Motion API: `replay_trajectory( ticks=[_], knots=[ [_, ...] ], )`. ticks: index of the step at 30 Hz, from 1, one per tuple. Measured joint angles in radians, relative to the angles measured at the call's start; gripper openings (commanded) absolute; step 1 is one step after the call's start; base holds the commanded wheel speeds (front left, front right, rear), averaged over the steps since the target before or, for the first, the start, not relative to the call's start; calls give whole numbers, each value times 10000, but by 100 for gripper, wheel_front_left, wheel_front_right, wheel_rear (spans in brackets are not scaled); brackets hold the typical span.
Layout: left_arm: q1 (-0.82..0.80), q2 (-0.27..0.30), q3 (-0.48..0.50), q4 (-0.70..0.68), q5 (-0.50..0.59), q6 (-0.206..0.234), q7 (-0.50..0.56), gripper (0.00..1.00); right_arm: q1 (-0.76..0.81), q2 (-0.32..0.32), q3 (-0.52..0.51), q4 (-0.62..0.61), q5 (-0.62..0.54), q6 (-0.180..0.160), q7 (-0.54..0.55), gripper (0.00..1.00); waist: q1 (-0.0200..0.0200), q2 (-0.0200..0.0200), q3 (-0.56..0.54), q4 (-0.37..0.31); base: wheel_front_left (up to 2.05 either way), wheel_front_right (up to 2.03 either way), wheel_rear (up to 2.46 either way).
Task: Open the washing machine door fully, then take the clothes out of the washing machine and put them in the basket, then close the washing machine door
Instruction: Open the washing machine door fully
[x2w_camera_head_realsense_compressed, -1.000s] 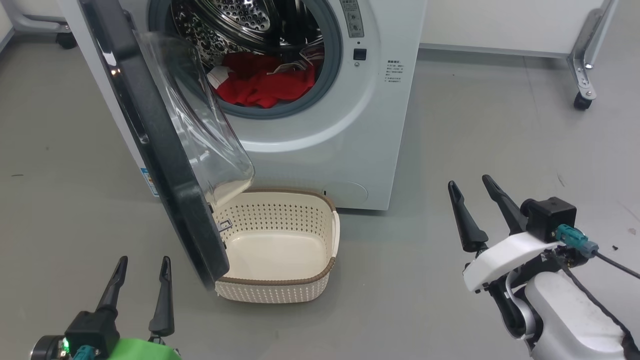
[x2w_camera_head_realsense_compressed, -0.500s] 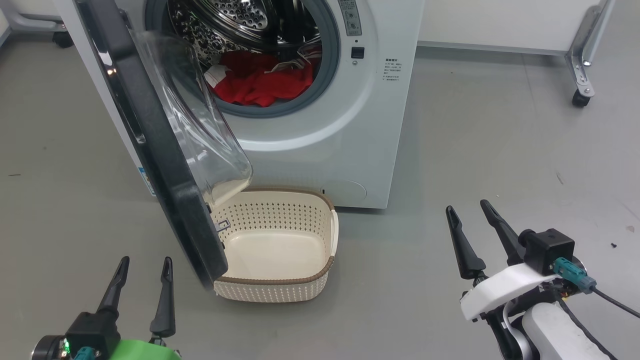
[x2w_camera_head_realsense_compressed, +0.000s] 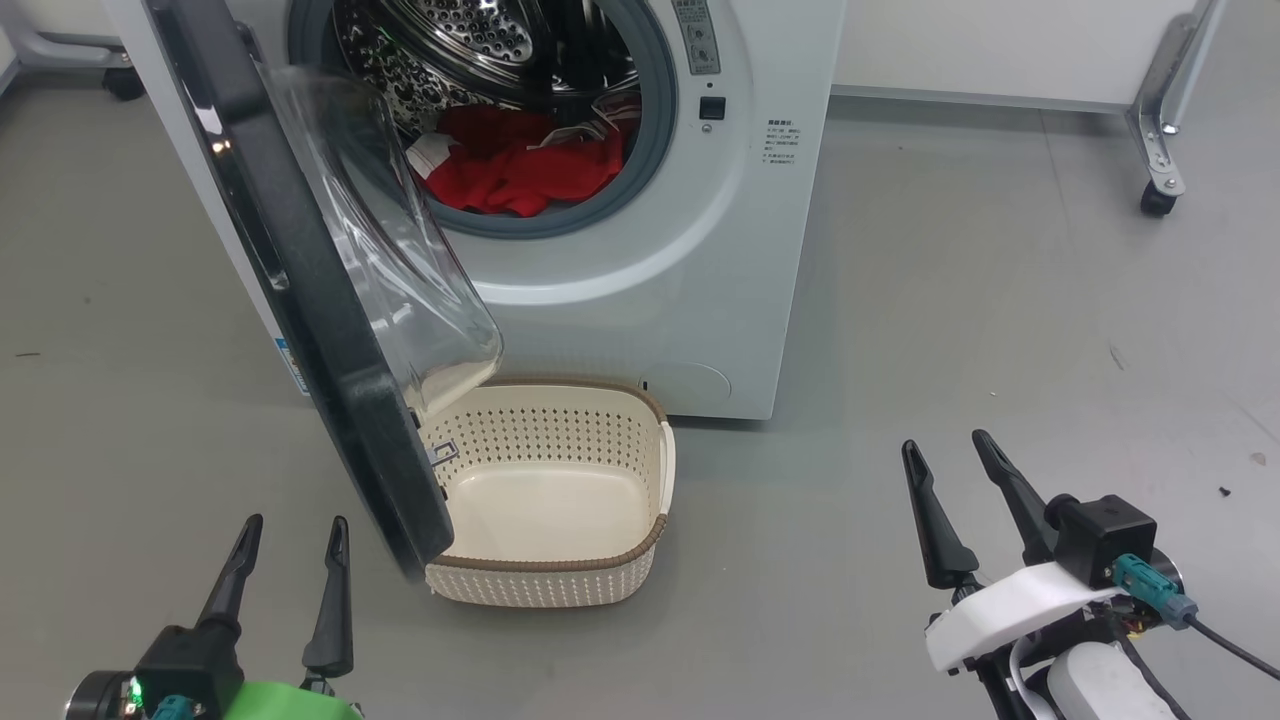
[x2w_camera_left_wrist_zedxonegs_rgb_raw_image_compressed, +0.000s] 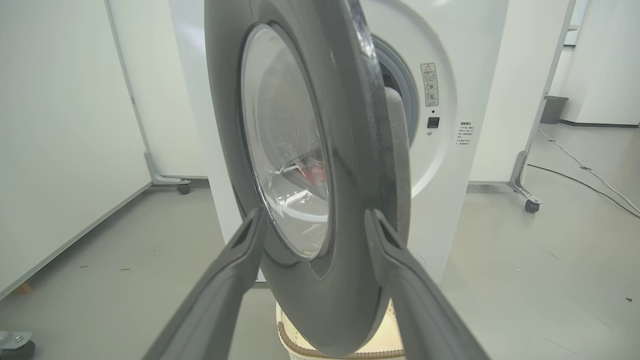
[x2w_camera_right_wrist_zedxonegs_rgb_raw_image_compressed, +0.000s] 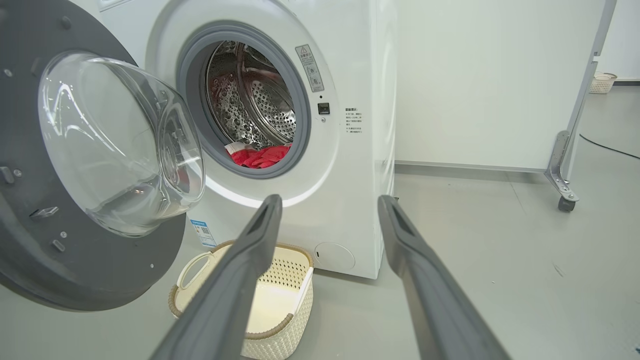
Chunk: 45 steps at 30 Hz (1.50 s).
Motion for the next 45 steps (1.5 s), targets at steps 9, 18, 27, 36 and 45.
replay_trajectory(
  ticks=[9, 18, 27, 36, 45],
  knots=[
    [5, -19, 0, 4, 71, -12, 0, 100, 257, 167, -238, -178, -270, 2, 0, 100, 0, 0, -14, -17, 0, 0, 0],
    [5, -25, 12, 10, 75, -52, 0, 100, 465, 337, -431, -284, -460, 121, 0, 100, 0, 0, -29, -18, 0, 0, 0],
    [5, -31, 50, 13, 77, -90, 0, 100, 663, 495, -675, -324, -709, 265, 0, 100, 0, 0, -26, -35, 0, 0, 0],
    [5, -36, 52, 15, 77, -102, 0, 100, 843, 598, -851, -322, -892, 370, 0, 100, 0, 0, -9, -58, 0, 0, 0],
    [5, -54, 69, -79, -50, -188, 0, 0, 863, 685, -976, -322, -1053, 531, 0, 100, 0, 0, 9, -61, 0, 0, 0]
  ],
)
